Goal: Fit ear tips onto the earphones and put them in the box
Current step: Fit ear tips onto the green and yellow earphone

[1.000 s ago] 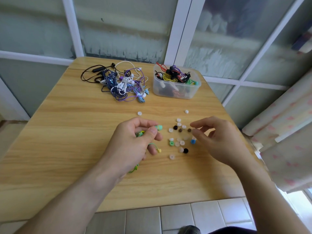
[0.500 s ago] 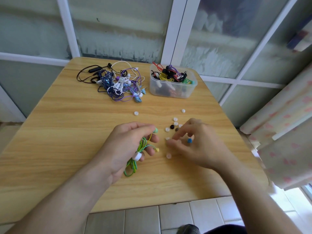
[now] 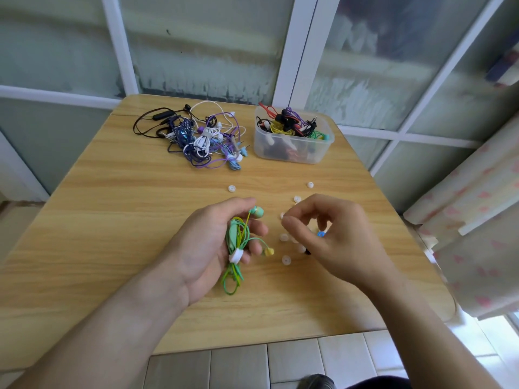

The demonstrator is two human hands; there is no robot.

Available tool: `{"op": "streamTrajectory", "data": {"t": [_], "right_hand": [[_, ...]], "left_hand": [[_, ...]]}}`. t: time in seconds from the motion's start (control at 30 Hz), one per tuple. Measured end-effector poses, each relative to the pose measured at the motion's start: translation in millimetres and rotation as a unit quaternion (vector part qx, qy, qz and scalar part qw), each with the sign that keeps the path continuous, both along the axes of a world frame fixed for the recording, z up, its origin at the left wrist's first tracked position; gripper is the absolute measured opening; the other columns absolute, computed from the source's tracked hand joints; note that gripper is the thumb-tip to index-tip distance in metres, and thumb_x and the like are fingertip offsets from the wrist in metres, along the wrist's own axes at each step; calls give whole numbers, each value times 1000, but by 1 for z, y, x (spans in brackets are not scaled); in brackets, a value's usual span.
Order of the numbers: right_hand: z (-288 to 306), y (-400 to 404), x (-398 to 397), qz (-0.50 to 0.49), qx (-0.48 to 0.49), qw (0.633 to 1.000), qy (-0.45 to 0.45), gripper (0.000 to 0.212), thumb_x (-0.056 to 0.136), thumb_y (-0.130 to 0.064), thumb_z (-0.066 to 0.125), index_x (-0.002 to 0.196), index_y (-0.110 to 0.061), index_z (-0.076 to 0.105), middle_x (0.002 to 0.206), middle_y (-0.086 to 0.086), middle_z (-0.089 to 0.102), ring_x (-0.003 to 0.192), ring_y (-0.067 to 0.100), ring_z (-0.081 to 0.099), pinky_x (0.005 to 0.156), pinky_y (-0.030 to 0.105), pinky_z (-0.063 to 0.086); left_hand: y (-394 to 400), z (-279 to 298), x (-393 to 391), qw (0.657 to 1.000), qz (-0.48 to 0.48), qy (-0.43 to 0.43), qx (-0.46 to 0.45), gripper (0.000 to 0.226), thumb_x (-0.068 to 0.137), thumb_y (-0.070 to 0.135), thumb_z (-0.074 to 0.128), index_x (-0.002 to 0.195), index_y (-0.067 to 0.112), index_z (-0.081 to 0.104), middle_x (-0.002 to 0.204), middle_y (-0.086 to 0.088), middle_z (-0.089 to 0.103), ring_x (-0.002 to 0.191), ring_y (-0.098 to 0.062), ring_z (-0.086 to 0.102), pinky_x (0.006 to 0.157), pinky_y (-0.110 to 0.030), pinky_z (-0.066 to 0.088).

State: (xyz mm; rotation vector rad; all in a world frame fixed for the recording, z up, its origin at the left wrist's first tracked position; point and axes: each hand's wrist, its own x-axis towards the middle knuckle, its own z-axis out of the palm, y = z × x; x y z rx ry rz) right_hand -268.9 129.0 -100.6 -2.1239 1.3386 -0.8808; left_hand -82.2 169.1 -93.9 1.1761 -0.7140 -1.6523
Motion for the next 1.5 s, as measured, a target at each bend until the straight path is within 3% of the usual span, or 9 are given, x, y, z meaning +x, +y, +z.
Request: {"op": "streamTrajectory", "data": {"t": [0.07,0.23,0.4,0.67,0.87,0.97,1.07,1.2,1.5], "right_hand": [[2,4,-1,14,45,997,-67,9,82,-20,77,79,-25,71,72,-7,72,65,13,65,63,34,54],[0,3,-3,53,169,961,-212,19,77,-4,77,95,-8,71,86,11,75,77,30,73,72,37,60],[0,4,-4,61,231,933,-269,24,75,-8,72,94,5,67,83,24,73,73,31,73,63,29,58],[1,10,2,134,285,902,-295,29,72,-2,72,101,2,70,80,19,70,68,26,70,62,34,60],[0,12,9,116,245,915,-298,25,81,-15,69,98,3,68,75,13,69,67,25,67,63,33,56],[0,13,9,117,224,932,-262,26,85,-18,67,102,3,68,87,19,73,81,33,72,71,38,59],[0,15,9,112,224,929,-273,24,85,-11,65,102,5,68,88,23,73,84,33,73,72,35,60],[4,15,11,70,204,925,-312,25,77,-11,69,98,2,72,80,24,71,71,27,72,65,30,59],[8,15,8,62,170,938,-295,24,71,-12,75,91,0,70,77,18,74,68,31,73,60,32,59]], "left_hand": [[1,0,0,1000,5,7,-14,19,81,21,63,94,8,60,68,-5,60,51,-16,51,44,-22,37],[0,-1,-3,998,25,41,-33,34,62,10,71,96,5,63,66,-4,58,52,-14,51,44,-19,39],[-1,2,-2,990,20,129,-47,28,72,5,61,100,4,60,70,-6,54,56,-15,51,49,-20,39],[0,5,-1,973,14,229,-30,23,73,3,48,94,6,57,71,-7,52,54,-16,48,47,-22,38],[1,-1,-7,996,37,27,-72,19,72,9,69,90,7,63,68,-7,53,52,-15,48,44,-21,34],[5,-8,-8,980,41,-146,-125,23,75,23,78,90,10,67,61,-7,57,47,-12,49,42,-18,36],[6,-9,-7,960,47,-219,-170,23,72,28,80,89,15,70,58,6,62,45,-9,50,44,-15,38],[4,-8,-5,954,52,-229,-186,18,77,25,77,90,15,70,57,14,60,45,-11,49,45,-16,38],[7,-6,-6,958,-7,-197,-209,11,84,17,70,95,15,70,58,3,64,38,-8,47,45,-18,36]]}}
